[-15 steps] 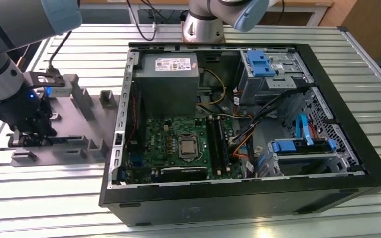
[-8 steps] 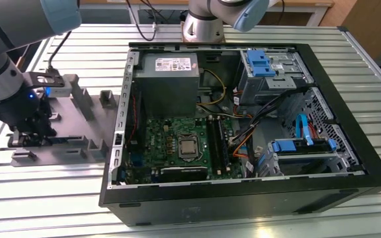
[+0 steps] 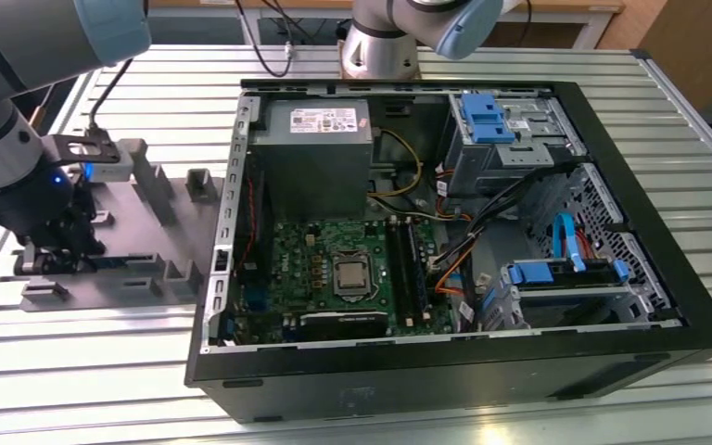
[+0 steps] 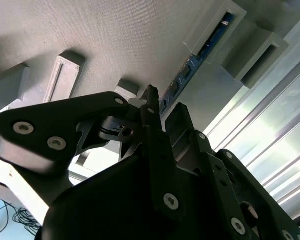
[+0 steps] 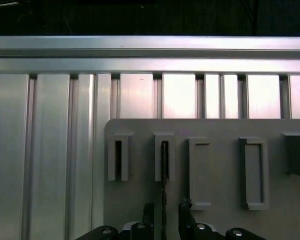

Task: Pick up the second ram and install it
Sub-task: 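Pick up the second ram and move it above second insertion slot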

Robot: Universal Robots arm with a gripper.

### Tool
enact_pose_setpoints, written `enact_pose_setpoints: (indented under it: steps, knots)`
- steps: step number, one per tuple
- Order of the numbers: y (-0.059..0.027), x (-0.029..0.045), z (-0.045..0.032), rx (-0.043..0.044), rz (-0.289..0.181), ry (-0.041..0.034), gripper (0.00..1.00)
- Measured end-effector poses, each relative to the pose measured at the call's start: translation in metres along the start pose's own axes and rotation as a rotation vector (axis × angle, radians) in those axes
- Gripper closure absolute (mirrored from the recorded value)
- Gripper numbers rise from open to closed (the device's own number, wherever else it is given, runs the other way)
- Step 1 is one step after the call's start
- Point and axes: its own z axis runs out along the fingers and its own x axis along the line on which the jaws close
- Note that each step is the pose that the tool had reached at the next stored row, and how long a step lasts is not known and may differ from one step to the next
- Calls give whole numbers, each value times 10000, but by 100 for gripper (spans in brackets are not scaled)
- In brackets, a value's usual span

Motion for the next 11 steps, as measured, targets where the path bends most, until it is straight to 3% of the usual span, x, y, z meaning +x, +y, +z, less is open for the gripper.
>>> enact_pose_setpoints:
  steps: [8,10,11]
  knots:
    - [0,-27,15,-3,-1,2,67]
    - [0,-27,21,-2,0,1,68]
    - [0,-27,23,-2,-1,1,75]
